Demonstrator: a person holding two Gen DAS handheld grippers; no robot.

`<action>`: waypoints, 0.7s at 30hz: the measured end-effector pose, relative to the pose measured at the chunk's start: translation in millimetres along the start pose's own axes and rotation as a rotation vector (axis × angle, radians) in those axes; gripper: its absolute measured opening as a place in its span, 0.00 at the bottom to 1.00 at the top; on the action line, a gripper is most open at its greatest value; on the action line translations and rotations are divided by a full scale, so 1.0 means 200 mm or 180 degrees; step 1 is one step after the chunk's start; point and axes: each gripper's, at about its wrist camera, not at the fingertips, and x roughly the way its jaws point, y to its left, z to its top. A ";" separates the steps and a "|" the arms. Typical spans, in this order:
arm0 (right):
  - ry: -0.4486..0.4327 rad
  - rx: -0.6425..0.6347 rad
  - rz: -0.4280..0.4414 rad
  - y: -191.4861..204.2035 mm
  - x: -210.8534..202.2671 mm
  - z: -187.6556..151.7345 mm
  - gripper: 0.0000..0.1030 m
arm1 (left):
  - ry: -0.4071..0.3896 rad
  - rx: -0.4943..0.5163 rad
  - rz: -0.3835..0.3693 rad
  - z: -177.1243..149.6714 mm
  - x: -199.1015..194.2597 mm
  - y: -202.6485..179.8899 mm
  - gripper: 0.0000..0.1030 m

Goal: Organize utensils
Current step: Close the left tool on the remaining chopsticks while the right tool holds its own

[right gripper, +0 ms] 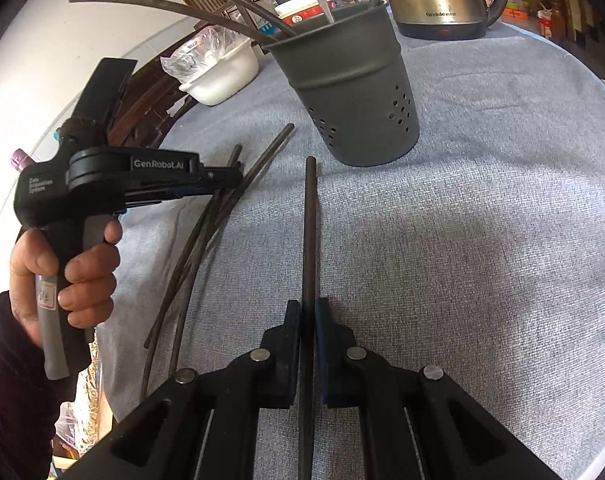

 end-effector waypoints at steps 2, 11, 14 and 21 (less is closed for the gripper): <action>0.0004 -0.0001 -0.0018 0.00 0.00 0.00 0.09 | -0.0032 0.0043 -0.0034 -0.02 -0.01 0.00 0.11; -0.0051 -0.0188 -0.0352 0.10 0.03 0.12 0.12 | -0.0110 0.0203 -0.0228 -0.11 -0.12 0.03 0.09; -0.0052 -0.0208 -0.0418 0.12 0.07 0.19 0.15 | -0.0089 0.0179 -0.0285 -0.13 -0.15 0.07 0.09; 0.0049 -0.0092 -0.0534 0.13 0.21 0.29 0.15 | -0.0044 0.0075 -0.0329 -0.18 -0.18 0.18 0.09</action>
